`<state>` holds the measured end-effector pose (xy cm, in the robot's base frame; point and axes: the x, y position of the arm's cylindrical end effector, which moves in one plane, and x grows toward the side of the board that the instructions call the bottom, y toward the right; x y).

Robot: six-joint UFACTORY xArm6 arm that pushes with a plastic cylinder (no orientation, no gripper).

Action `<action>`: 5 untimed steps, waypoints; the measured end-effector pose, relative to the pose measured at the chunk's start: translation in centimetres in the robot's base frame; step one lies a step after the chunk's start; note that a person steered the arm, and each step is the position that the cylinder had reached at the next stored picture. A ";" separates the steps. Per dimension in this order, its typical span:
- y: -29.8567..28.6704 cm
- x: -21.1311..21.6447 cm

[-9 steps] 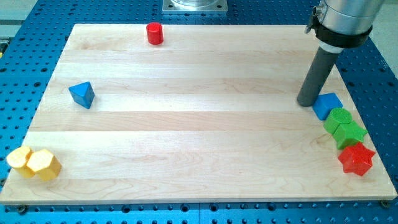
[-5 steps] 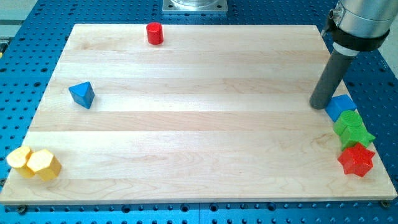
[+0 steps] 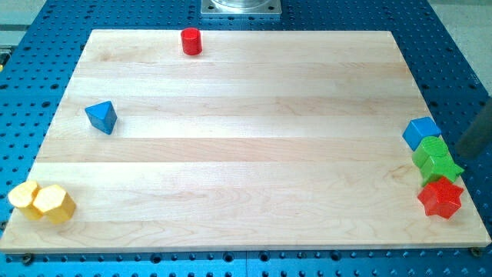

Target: Slightly move the green blocks and blue cube to the left

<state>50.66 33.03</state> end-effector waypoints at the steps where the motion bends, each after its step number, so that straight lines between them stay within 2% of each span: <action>1: -2.1 1.9; 3: -4.3 1.8; 4: -0.6 1.3; 5: -1.0 -0.1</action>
<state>50.53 32.06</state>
